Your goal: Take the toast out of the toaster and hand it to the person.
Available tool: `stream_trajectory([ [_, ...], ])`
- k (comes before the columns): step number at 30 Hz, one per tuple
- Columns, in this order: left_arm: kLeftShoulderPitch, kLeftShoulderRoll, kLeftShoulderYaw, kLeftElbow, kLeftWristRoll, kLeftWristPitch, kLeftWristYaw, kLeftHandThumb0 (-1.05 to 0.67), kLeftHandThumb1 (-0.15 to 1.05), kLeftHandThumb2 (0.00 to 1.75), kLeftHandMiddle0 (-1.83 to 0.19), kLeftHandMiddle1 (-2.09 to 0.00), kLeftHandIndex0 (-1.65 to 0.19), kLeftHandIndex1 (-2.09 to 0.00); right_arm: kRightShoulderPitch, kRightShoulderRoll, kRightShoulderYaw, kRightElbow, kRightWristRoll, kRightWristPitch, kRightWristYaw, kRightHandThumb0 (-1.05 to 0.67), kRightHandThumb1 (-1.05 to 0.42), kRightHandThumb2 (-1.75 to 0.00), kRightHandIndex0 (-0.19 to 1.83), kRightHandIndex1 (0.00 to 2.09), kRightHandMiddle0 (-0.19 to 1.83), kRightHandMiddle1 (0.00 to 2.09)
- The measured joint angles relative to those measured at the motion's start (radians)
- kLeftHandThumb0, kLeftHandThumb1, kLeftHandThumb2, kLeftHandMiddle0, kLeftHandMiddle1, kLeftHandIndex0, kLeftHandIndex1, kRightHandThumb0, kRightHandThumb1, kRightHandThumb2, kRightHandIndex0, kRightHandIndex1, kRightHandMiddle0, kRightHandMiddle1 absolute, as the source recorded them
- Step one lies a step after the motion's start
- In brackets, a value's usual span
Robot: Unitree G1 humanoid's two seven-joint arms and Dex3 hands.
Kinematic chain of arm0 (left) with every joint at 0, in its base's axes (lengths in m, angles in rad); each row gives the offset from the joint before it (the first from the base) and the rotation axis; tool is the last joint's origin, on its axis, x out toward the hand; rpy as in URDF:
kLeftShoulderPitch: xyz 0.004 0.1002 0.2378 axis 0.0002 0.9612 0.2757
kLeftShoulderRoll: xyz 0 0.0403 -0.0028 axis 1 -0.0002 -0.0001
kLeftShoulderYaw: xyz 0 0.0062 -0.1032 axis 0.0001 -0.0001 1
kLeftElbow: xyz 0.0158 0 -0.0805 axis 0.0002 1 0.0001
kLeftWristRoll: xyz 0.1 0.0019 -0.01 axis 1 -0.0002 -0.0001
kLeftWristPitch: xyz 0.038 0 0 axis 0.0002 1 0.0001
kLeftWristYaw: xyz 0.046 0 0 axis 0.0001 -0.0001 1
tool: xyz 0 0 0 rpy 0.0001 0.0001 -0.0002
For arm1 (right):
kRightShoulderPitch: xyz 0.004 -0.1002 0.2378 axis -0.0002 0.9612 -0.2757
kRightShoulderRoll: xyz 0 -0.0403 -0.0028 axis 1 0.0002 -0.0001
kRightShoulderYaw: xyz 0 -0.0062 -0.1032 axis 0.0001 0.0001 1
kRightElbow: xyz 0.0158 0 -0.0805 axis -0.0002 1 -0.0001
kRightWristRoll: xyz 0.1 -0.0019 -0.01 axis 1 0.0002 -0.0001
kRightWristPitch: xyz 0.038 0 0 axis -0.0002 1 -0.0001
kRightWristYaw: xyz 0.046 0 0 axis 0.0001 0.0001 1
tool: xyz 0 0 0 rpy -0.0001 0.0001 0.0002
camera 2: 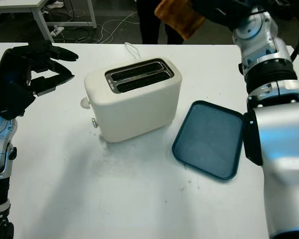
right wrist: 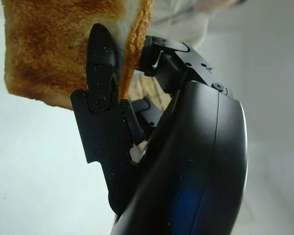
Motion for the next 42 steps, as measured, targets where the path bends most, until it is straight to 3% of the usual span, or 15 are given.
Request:
stream_trajectory([
  [3, 0.0, 0.0, 0.0, -0.005, 0.0, 0.001, 0.0, -0.02, 0.84, 0.01, -0.73, -1.0, -0.77, -0.58, 0.037, 0.006, -0.036, 0.018, 0.033, 0.034, -0.027, -0.26, -0.92, -0.41, 0.8, 1.75, 0.58, 1.74],
  [9, 0.0, 0.0, 0.0, -0.006, -0.001, 0.002, 0.0, -0.03, 0.84, 0.01, -0.73, -1.0, -0.77, -0.58, 0.113, 0.053, -0.083, 0.043, 0.075, 0.087, -0.076, -0.23, -0.92, -0.39, 0.66, 1.75, 0.39, 1.74],
  [11, 0.0, 0.0, 0.0, -0.006, -0.002, 0.002, 0.0, -0.02, 0.84, 0.01, -0.72, -1.0, -0.76, -0.58, 0.118, 0.068, -0.104, 0.046, 0.096, 0.119, -0.08, -0.24, -0.92, -0.41, 0.64, 1.75, 0.24, 1.6],
  [13, 0.0, 0.0, 0.0, -0.01, -0.002, 0.011, 0.0, -0.04, 0.84, 0.01, -0.72, -1.0, -0.76, -0.58, 0.118, 0.074, -0.112, 0.046, 0.104, 0.151, -0.091, -0.23, -0.92, -0.41, 0.58, 1.75, 0.33, 1.48],
  [16, 0.001, 0.0, 0.0, -0.011, -0.001, 0.012, 0.0, -0.04, 0.84, 0.01, -0.73, -1.0, -0.76, -0.58, 0.118, 0.082, -0.118, 0.047, 0.105, 0.195, -0.11, -0.24, -0.92, -0.38, 0.65, 1.75, 0.34, 1.71],
  [18, 0.001, 0.0, 0.0, -0.01, -0.002, 0.011, 0.0, -0.04, 0.84, 0.01, -0.73, -1.0, -0.77, -0.59, 0.118, 0.094, -0.133, 0.049, 0.109, 0.223, -0.134, -0.2, -0.92, -0.36, 0.66, 1.75, 0.34, 1.72],
  [23, 0.001, 0.0, 0.0, -0.01, -0.001, 0.01, 0.0, -0.04, 0.84, 0.0, -0.73, -1.0, -0.77, -0.59, 0.129, 0.124, -0.169, 0.053, 0.146, 0.226, -0.153, -0.17, -0.92, -0.37, 0.54, 1.75, 0.36, 1.41],
  [27, 0.001, 0.0, 0.0, -0.012, 0.0, 0.014, 0.0, -0.03, 0.84, 0.01, -0.73, -1.0, -0.76, -0.58, 0.145, 0.129, -0.175, 0.057, 0.15, 0.226, -0.148, -0.16, -0.92, -0.36, 0.61, 1.75, 0.26, 1.67],
  [31, 0.001, 0.0, 0.0, -0.014, -0.002, 0.016, 0.0, -0.03, 0.84, 0.01, -0.73, -1.0, -0.76, -0.58, 0.15, 0.129, -0.177, 0.059, 0.149, 0.244, -0.141, -0.23, -0.92, -0.36, 0.6, 1.75, 0.25, 1.66],
  [32, 0.001, 0.0, 0.0, -0.014, -0.001, 0.016, 0.0, -0.04, 0.84, 0.01, -0.73, -1.0, -0.76, -0.58, 0.15, 0.129, -0.177, 0.059, 0.149, 0.253, -0.141, -0.23, -0.92, -0.37, 0.59, 1.75, 0.31, 1.3],
  [34, 0.001, 0.0, 0.0, -0.014, -0.002, 0.016, 0.0, -0.04, 0.84, 0.01, -0.73, -1.0, -0.76, -0.58, 0.15, 0.13, -0.185, 0.059, 0.155, 0.26, -0.138, -0.22, -0.92, -0.38, 0.57, 1.75, 0.46, 0.83],
  [37, 0.001, 0.0, 0.0, -0.014, -0.002, 0.016, 0.0, -0.03, 0.84, 0.0, -0.73, -1.0, -0.76, -0.59, 0.15, 0.13, -0.196, 0.059, 0.172, 0.26, -0.121, -0.19, -0.92, -0.39, 0.57, 1.75, 0.31, 1.3],
  [42, 0.001, 0.0, 0.0, -0.013, -0.002, 0.016, 0.0, -0.01, 0.83, 0.0, -0.74, -1.0, -0.77, -0.59, 0.15, 0.13, -0.185, 0.059, 0.169, 0.26, -0.125, -0.21, -0.92, -0.37, 0.6, 1.75, 0.28, 1.62],
])
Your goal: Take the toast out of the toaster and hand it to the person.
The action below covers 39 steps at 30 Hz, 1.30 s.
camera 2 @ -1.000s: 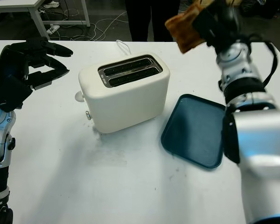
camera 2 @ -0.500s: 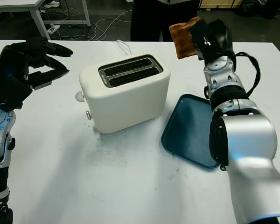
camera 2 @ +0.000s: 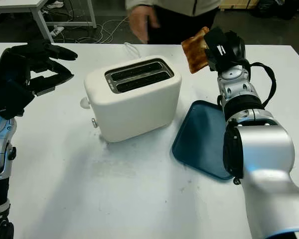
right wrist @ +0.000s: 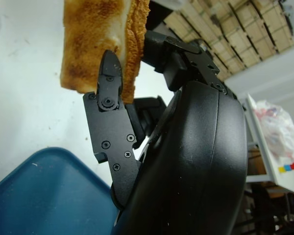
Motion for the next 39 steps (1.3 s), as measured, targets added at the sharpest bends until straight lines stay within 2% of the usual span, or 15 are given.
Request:
stream_trajectory([
  [5, 0.0, 0.0, 0.0, 0.014, 0.0, -0.032, 0.0, -0.01, 0.83, 0.0, -0.75, -1.01, -0.79, -0.6, 0.0, 0.0, 0.022, 0.0, -0.022, 0.0, -0.002, -0.19, -0.92, -0.39, 0.61, 1.75, 0.3, 1.69],
  [10, 0.0, 0.0, 0.0, 0.014, 0.0, -0.02, 0.0, -0.02, 0.83, 0.0, -0.74, -1.0, -0.77, -0.6, 0.0, 0.0, 0.012, 0.0, -0.018, -0.005, 0.013, -0.19, -0.92, -0.39, 0.68, 1.75, 0.34, 1.74],
  [17, 0.0, 0.0, 0.0, 0.011, 0.002, -0.017, 0.0, -0.02, 0.83, 0.0, -0.75, -0.99, -0.77, -0.6, 0.0, 0.0, 0.016, 0.0, -0.022, -0.005, 0.013, -0.21, -0.92, -0.39, 0.61, 1.75, 0.28, 1.61],
  [20, 0.0, 0.0, 0.0, 0.011, 0.002, -0.017, 0.0, -0.02, 0.83, 0.0, -0.74, -0.99, -0.78, -0.6, 0.0, 0.0, 0.017, 0.0, -0.022, -0.005, 0.013, -0.21, -0.92, -0.39, 0.62, 1.75, 0.31, 1.7],
  [23, 0.0, 0.0, 0.0, 0.011, 0.001, -0.017, 0.0, -0.02, 0.83, 0.0, -0.74, -1.0, -0.78, -0.6, 0.0, 0.0, 0.026, 0.0, -0.026, -0.005, 0.013, -0.2, -0.92, -0.38, 0.62, 1.75, 0.33, 1.65],
  [29, 0.0, 0.0, 0.0, 0.011, 0.001, -0.017, 0.0, -0.02, 0.84, 0.01, -0.74, -1.0, -0.76, -0.6, 0.003, 0.0, 0.046, 0.0, -0.031, -0.023, 0.036, -0.2, -0.92, -0.37, 0.66, 1.75, 0.4, 1.74],
  [30, 0.0, 0.0, 0.0, 0.011, 0.0, -0.017, 0.0, -0.02, 0.84, 0.01, -0.74, -1.0, -0.76, -0.59, 0.004, -0.001, 0.058, 0.0, -0.039, -0.032, 0.038, -0.26, -0.92, -0.36, 0.63, 1.75, 0.44, 1.66],
  [32, 0.0, 0.0, 0.0, 0.009, -0.002, -0.014, 0.0, -0.02, 0.84, 0.01, -0.73, -1.0, -0.76, -0.59, 0.008, -0.003, 0.085, 0.0, -0.064, -0.05, 0.047, -0.44, -0.92, -0.35, 0.73, 1.23, 0.69, 0.93],
  [34, 0.0, 0.0, 0.0, 0.003, -0.003, -0.005, 0.0, -0.03, 0.84, 0.01, -0.73, -1.0, -0.75, -0.59, 0.01, -0.007, 0.091, 0.0, -0.067, -0.065, 0.074, -0.55, -0.92, -0.37, 0.8, 0.54, 0.78, 0.29],
  [36, 0.001, 0.0, 0.0, 0.0, -0.003, 0.0, 0.0, -0.04, 0.85, 0.01, -0.72, -1.0, -0.75, -0.59, 0.017, -0.012, 0.091, 0.0, -0.067, -0.087, 0.109, -0.56, -0.92, -0.38, 0.81, 0.26, 0.78, 0.1],
  [39, 0.005, 0.0, 0.0, -0.006, -0.002, 0.011, 0.0, -0.05, 0.84, 0.01, -0.72, -0.99, -0.75, -0.59, 0.028, -0.014, 0.078, -0.005, -0.062, -0.124, 0.108, -0.5, -0.92, -0.36, 0.89, 0.14, 0.8, 0.03],
])
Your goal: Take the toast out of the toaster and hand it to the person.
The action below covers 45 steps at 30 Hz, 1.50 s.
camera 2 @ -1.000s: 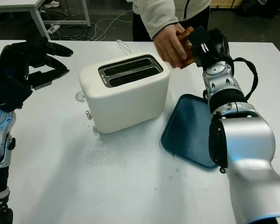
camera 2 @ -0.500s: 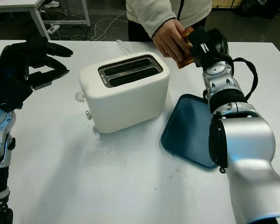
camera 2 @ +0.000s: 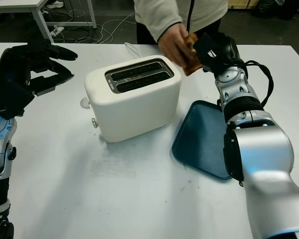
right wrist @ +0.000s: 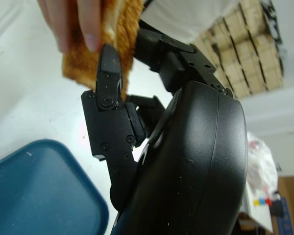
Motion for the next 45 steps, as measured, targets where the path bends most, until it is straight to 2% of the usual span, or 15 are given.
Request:
stream_trajectory([
  [4, 0.001, 0.0, 0.0, -0.002, 0.005, 0.001, 0.005, -0.06, 0.84, 0.01, -0.72, -1.0, -0.75, -0.59, 0.014, -0.007, -0.014, -0.019, 0.01, -0.064, -0.006, -0.55, -0.92, -0.4, 0.7, 0.01, 0.63, 0.0],
  [8, 0.006, -0.001, 0.001, -0.003, 0.003, 0.001, 0.008, -0.03, 0.85, 0.01, -0.71, -0.99, -0.75, -0.59, 0.05, -0.028, -0.015, -0.071, 0.028, -0.127, 0.037, -0.61, -0.92, -0.44, 0.34, 0.0, 0.29, 0.0],
  [11, 0.022, -0.016, 0.009, -0.011, -0.016, 0.005, 0.011, -0.03, 0.86, 0.02, -0.7, -1.0, -0.76, -0.6, 0.125, -0.04, -0.015, -0.167, 0.04, -0.164, 0.064, -0.59, -0.92, -0.47, 0.22, 0.0, 0.24, 0.0],
  [16, 0.07, -0.031, 0.021, -0.064, -0.023, 0.036, 0.017, 0.02, 0.89, 0.03, -0.67, -0.98, -0.72, -0.57, 0.402, -0.036, -0.028, -0.539, 0.068, -0.168, 0.072, -0.52, -0.92, -0.51, 0.2, 0.0, 0.22, 0.0],
  [19, 0.1, -0.048, 0.027, -0.101, -0.041, 0.041, 0.016, -0.03, 0.92, 0.04, -0.59, -1.06, -0.68, -0.58, 0.602, 0.002, -0.05, -0.785, 0.12, -0.148, 0.076, -0.51, -0.92, -0.52, 0.22, 0.02, 0.24, 0.01],
  [21, 0.13, -0.07, 0.032, -0.126, -0.045, 0.046, 0.017, -0.01, 0.92, 0.06, -0.58, -1.08, -0.66, -0.59, 0.734, 0.042, -0.054, -0.943, 0.158, -0.128, 0.083, -0.52, -0.92, -0.56, 0.17, 0.0, 0.19, 0.0],
  [24, 0.21, -0.125, 0.032, -0.177, -0.043, 0.066, 0.04, -0.01, 0.92, 0.14, -0.53, -1.05, -0.62, -0.56, 0.955, 0.121, -0.043, -1.186, 0.196, -0.079, 0.086, -0.55, -0.92, -0.58, 0.15, 0.0, 0.12, 0.0],
  [28, 0.379, -0.256, 0.024, -0.274, -0.073, 0.147, 0.106, -0.07, 0.92, 0.22, -0.42, -0.97, -0.52, -0.48, 1.213, 0.251, -0.021, -1.452, 0.227, -0.029, 0.058, -0.51, -0.92, -0.63, 0.12, 0.0, 0.1, 0.01],
  [31, 0.451, -0.325, 0.015, -0.275, -0.08, 0.152, 0.144, -0.11, 0.92, 0.25, -0.38, -0.87, -0.47, -0.4, 1.258, 0.303, -0.012, -1.498, 0.224, -0.029, 0.025, -0.47, -0.92, -0.63, 0.14, 0.01, 0.12, 0.01],
  [36, 0.51, -0.411, -0.023, -0.258, -0.079, 0.091, 0.205, -0.19, 0.92, 0.28, -0.27, -0.72, -0.38, -0.27, 1.273, 0.369, 0.024, -1.506, 0.232, -0.001, 0.021, -0.49, -0.92, -0.59, 0.07, 0.0, 0.09, 0.0],
  [40, 0.541, -0.477, -0.068, -0.188, -0.078, 0.019, 0.24, -0.25, 0.92, 0.31, -0.14, -0.64, -0.28, -0.19, 1.282, 0.4, 0.051, -1.482, 0.225, 0.003, 0.016, -0.45, -0.92, -0.61, 0.08, 0.0, 0.1, 0.01],
  [45, 0.556, -0.483, -0.121, -0.165, -0.061, 0.009, 0.298, -0.29, 0.92, 0.37, -0.08, -0.58, -0.22, -0.14, 1.298, 0.431, 0.083, -1.484, 0.208, 0.07, 0.004, -0.46, -0.92, -0.62, 0.09, 0.01, 0.11, 0.01],
])
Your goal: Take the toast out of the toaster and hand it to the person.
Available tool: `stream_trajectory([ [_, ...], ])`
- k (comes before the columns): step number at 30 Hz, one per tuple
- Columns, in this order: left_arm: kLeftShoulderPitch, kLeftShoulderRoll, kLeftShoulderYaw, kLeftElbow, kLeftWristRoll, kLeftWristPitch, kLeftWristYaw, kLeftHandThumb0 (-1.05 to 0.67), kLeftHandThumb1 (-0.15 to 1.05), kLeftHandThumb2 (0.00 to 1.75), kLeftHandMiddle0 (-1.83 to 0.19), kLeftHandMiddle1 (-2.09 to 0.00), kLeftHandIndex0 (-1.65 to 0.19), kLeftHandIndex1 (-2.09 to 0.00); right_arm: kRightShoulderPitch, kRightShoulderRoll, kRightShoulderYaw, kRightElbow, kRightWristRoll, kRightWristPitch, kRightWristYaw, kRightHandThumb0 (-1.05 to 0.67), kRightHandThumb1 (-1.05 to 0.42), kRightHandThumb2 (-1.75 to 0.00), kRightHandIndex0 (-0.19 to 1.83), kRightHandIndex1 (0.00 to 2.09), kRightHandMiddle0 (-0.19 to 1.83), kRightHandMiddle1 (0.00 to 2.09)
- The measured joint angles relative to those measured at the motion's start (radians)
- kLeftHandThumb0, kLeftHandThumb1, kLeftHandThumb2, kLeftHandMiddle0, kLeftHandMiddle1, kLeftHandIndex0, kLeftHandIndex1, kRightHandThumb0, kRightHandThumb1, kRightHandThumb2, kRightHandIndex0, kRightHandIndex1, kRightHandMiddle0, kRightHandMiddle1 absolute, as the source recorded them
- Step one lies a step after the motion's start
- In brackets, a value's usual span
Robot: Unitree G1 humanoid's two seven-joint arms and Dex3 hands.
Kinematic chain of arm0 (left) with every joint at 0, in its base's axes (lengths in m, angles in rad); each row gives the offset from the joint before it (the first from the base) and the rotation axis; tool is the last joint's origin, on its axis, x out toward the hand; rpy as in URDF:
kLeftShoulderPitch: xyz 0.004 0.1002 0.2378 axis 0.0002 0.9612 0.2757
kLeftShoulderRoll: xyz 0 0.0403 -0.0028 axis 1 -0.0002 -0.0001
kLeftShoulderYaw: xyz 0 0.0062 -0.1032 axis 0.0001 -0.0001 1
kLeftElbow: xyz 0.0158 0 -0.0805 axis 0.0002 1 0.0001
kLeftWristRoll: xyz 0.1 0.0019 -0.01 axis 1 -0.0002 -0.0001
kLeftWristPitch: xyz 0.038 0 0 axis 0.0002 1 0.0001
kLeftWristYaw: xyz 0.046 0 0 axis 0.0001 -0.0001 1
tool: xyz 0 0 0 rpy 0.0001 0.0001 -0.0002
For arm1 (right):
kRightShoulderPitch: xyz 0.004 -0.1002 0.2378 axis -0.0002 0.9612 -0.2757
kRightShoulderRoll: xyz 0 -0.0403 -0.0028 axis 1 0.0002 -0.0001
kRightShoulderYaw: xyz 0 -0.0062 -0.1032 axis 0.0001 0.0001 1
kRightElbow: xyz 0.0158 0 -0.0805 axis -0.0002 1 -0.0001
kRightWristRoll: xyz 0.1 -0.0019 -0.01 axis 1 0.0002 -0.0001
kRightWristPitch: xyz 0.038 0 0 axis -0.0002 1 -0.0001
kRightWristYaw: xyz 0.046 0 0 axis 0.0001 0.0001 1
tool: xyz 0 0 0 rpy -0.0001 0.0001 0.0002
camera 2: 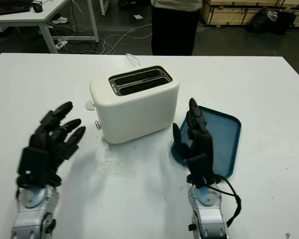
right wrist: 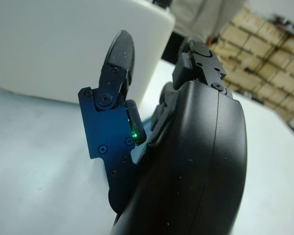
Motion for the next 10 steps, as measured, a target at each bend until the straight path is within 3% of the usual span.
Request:
stream_trajectory([
  [10, -0.001, 0.004, -0.024, 0.0, -0.001, 0.0, 0.013, -0.33, 0.92, 0.34, -0.15, -0.58, -0.3, -0.14, 0.003, -0.007, 0.004, -0.056, -0.017, 0.115, 0.007, -0.45, -0.92, -0.64, 0.11, 0.01, 0.12, 0.01],
])
